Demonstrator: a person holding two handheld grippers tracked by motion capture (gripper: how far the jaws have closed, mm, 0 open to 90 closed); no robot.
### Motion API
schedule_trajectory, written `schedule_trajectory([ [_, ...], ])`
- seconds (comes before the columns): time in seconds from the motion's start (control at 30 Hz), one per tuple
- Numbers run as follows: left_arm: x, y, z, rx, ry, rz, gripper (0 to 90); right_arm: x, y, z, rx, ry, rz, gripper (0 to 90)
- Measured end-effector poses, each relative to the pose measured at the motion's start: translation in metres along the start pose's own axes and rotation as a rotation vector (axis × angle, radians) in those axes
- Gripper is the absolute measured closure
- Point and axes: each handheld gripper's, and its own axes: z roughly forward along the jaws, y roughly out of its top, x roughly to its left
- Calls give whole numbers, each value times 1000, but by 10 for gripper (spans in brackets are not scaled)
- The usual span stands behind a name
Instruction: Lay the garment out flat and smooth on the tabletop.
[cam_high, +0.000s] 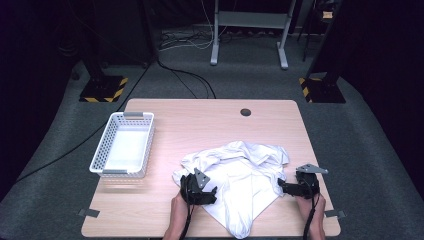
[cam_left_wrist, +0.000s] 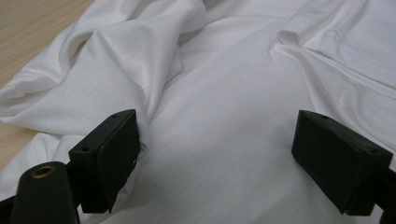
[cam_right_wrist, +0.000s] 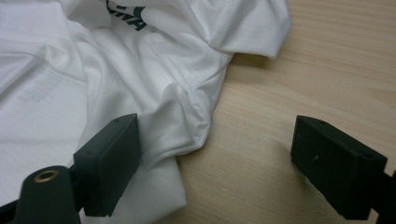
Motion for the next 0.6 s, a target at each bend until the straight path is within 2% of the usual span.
schedule_trajectory([
  [0.13, 2, 0, 1, 3, -15, -7, 146, -1, 1, 1, 5, -1, 3, 149],
  [0.27, 1, 0, 1, -3, -7, 1, 146, -1, 5, -4, -5, -2, 14, 152],
  [0.33, 0, 0, 0, -3, -3, 5, 146, 5, 13, -8, -27, -28, -11, 153],
  [0.4, 1, 0, 0, -1, -5, 6, 146, 12, 25, -11, -52, -9, -24, 153],
  [0.5, 1, 0, 1, 0, -11, -5, 146, 26, 44, -9, -76, 18, -68, 161],
  [0.6, 1, 0, 0, -1, -6, 4, 146, 42, 61, -1, -70, 36, -115, 226],
])
